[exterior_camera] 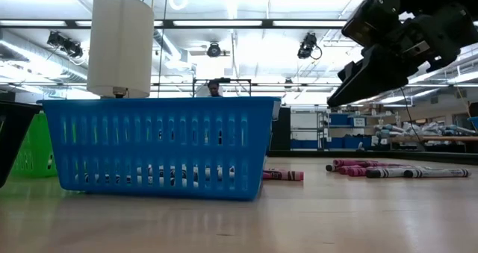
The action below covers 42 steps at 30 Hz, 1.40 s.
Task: Sort crayons
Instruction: Put the white crayon into the left blue basket
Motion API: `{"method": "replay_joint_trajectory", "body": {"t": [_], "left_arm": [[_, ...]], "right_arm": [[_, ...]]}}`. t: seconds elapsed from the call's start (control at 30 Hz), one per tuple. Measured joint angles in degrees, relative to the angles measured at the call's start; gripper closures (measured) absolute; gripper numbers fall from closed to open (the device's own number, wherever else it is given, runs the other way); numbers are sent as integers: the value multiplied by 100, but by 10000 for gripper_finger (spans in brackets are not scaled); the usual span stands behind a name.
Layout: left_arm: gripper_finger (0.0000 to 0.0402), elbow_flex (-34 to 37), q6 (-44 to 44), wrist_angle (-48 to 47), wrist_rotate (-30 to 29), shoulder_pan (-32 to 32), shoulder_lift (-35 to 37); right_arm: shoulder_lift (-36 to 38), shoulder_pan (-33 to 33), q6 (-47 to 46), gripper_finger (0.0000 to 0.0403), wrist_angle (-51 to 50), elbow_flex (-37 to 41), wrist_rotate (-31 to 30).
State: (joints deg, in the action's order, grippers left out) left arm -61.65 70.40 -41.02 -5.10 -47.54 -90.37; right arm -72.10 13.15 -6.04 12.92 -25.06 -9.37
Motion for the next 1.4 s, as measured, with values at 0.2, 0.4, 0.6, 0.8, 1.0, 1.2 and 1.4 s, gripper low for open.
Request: {"method": "replay_joint_trajectory", "body": {"t": [0.2, 0.4, 0.6, 0.8, 1.0, 1.2, 1.4], "left_arm": [[252, -254, -862, 62, -467, 434, 0], [253, -256, -1929, 358, -1058, 1031, -58], [253, -258, -2959, 911, -1146, 1829, -302], [253, -256, -3677, 1191, -1308, 2610, -348], [253, -260, -4485, 1777, -933, 3221, -464], [253, -267, -5015, 1868, -416, 3713, -703], [253, -594, -5746, 1968, -112, 3810, -1145]], "right_arm": [[0, 2, 76, 295, 45, 0, -10], [0, 2, 133, 295, 54, 0, -238], [0, 17, 134, 295, -134, 0, -19], [-111, 107, 278, 295, -34, -2, -48], [-360, 152, 459, 295, 269, -2, -149], [-725, 149, 487, 295, 286, -2, -160], [-757, 149, 658, 295, 235, 5, -728]]}}
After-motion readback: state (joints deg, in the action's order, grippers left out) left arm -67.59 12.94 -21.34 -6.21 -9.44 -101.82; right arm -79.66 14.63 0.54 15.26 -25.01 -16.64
